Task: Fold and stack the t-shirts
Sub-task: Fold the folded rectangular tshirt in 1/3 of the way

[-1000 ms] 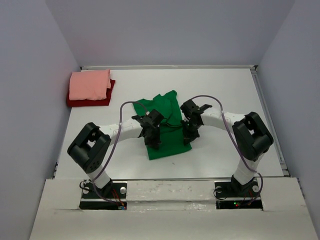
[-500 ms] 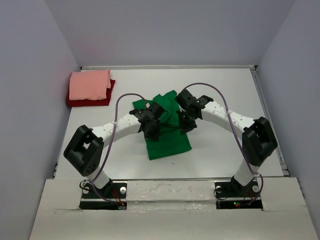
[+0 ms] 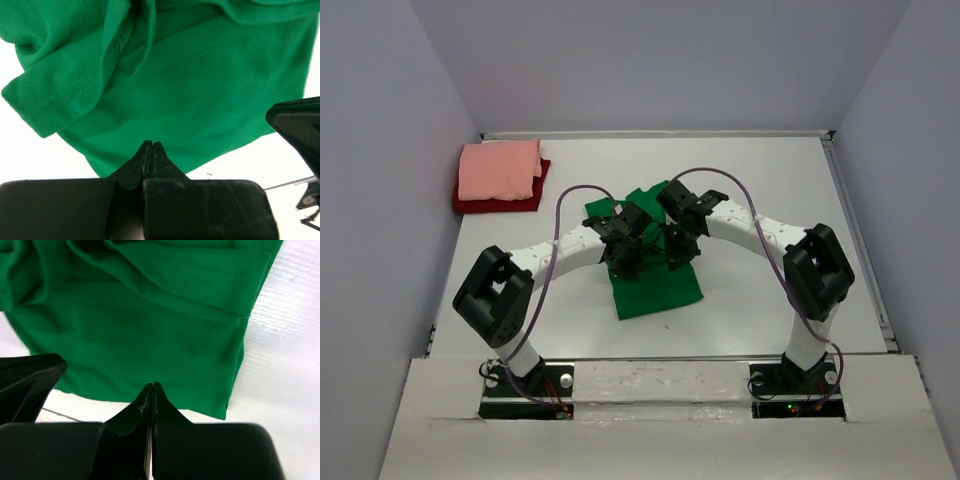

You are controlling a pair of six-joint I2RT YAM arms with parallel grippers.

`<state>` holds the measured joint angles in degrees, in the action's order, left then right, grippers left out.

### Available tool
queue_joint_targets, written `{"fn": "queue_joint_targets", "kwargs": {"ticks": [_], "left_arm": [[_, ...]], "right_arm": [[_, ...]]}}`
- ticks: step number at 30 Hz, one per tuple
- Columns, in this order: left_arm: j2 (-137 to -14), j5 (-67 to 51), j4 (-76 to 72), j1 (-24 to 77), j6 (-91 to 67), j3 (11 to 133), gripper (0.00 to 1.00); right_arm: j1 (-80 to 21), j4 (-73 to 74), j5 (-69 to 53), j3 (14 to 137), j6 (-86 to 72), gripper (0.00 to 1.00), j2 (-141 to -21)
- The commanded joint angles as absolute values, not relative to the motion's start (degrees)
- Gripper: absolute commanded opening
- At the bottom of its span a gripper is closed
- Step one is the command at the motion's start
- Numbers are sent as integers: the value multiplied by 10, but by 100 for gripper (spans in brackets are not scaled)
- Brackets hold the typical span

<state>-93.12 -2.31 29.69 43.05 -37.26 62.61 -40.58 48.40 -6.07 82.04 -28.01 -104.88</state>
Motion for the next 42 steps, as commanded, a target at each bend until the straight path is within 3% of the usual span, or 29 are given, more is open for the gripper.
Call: {"fn": "queue_joint_targets", "kwargs": {"ticks": [1, 16, 42], "left_arm": [[-956, -13, 290, 432, -348, 652, 0], [-1048, 5, 293, 388, -311, 726, 0], [-1056, -24, 263, 360, -307, 722, 0]], "right_arm": [[-408, 442, -77, 808, -272, 0, -1068], [-418, 407, -78, 738, -302, 0, -1073], [-424, 372, -83, 682, -323, 0, -1068]]}}
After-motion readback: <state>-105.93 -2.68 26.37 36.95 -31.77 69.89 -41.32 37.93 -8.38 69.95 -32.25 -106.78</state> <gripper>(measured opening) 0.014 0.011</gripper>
